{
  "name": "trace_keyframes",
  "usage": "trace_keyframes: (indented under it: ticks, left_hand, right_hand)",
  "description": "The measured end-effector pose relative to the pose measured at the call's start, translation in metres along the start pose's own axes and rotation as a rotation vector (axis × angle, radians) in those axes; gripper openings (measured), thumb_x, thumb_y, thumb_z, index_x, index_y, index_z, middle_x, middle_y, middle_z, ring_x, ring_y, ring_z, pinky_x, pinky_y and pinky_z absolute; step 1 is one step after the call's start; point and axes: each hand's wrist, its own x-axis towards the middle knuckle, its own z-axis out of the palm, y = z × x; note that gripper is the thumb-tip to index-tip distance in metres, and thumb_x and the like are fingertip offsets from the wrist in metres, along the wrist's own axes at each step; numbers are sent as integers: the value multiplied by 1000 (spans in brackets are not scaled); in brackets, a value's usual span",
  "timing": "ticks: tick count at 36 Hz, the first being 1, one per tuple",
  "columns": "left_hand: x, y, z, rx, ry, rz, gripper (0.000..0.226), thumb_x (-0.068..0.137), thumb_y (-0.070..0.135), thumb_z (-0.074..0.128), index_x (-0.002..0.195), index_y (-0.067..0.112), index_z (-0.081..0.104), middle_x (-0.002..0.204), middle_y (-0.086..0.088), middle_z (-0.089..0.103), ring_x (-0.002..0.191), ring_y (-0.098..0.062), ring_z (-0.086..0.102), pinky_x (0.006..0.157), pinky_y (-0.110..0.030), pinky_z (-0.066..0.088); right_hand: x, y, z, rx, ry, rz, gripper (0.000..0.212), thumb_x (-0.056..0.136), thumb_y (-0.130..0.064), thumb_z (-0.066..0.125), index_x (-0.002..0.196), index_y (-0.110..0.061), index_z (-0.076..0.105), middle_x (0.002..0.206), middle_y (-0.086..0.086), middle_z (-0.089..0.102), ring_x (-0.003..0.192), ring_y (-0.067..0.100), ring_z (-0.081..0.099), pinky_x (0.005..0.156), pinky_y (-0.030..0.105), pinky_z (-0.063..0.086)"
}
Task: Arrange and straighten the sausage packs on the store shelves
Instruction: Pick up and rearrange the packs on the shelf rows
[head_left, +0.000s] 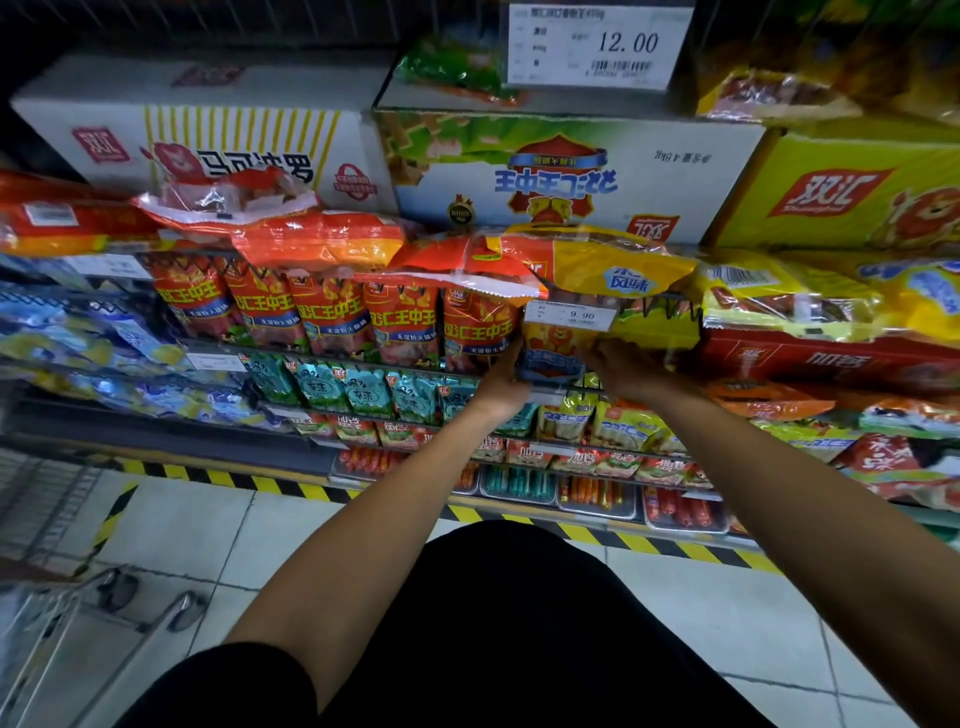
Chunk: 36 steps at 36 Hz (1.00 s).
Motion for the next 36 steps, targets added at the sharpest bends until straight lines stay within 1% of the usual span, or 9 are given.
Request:
trace_keyframes:
  ticks: [4, 9, 13, 19, 23, 27, 30, 33, 36]
  left_hand:
    - [2, 9, 5, -27, 4, 9, 73, 97, -12, 51, 159, 14, 23, 156, -13, 40, 144, -32, 39, 112, -37, 39]
    - [5, 10, 14, -125, 114, 33, 51, 97, -5, 57, 145, 9, 47, 134, -4, 58, 124, -19, 55, 102, -32, 45]
    - [5, 3, 18, -216, 155, 5, 57, 96, -11, 53, 149, 10, 43, 144, -13, 54, 133, -31, 52, 111, -46, 44]
    - [2, 1, 14, -133, 128, -20, 63, 101, -8, 45, 158, 13, 28, 157, -12, 40, 144, -30, 39, 109, -36, 39]
    - [2, -4, 11, -104, 65, 9, 70, 98, -10, 45, 159, 20, 27, 156, -5, 41, 142, -22, 40, 102, -28, 38]
    - [3, -8, 13, -103, 74, 37, 72, 98, -13, 45, 159, 20, 26, 156, -6, 42, 143, -26, 41, 103, -27, 39]
    - [-2, -7, 15, -106, 78, 69, 68, 100, -13, 44, 159, 12, 22, 143, 6, 39, 132, -10, 39, 96, -14, 37]
    - [-1, -9, 15, -61, 89, 93, 70, 100, -13, 44, 160, 12, 18, 155, 1, 34, 144, -17, 35, 111, -24, 35]
    - [-3, -13, 9, 117, 78, 131, 73, 98, -16, 41, 161, 14, 17, 165, -9, 26, 151, -27, 27, 114, -24, 30]
  right_hand:
    - [3, -6, 2, -29, 24, 25, 41, 110, -33, 37, 111, 2, 57, 81, 9, 49, 100, 38, 59, 73, 36, 33]
    - [6, -2, 1, 21, 49, -9, 44, 110, -32, 35, 134, -3, 59, 131, 23, 59, 115, 39, 58, 83, 37, 41]
    - [2, -12, -2, 138, 57, -38, 40, 111, -25, 37, 139, -3, 54, 115, 29, 64, 65, 28, 55, 83, 51, 50]
    - [9, -12, -1, 97, -6, 6, 42, 111, -26, 35, 138, 3, 51, 119, 34, 59, 78, 43, 59, 83, 58, 50]
    - [5, -10, -5, -5, -19, -17, 42, 111, -31, 35, 128, 3, 54, 110, 32, 62, 59, 29, 51, 75, 56, 52]
    - [5, -8, -4, -63, -28, -48, 41, 111, -27, 35, 138, 0, 51, 119, 30, 60, 71, 32, 55, 76, 48, 46]
    - [5, -9, -2, -73, -24, -59, 40, 111, -22, 34, 138, 3, 50, 119, 33, 59, 69, 34, 52, 73, 49, 44]
    - [3, -12, -3, -28, -37, -47, 42, 112, -20, 32, 144, 1, 47, 125, 32, 56, 61, 23, 44, 73, 42, 41]
    - [0, -9, -4, -57, -48, -52, 39, 111, -18, 31, 140, 1, 49, 116, 27, 58, 93, 42, 57, 74, 36, 33]
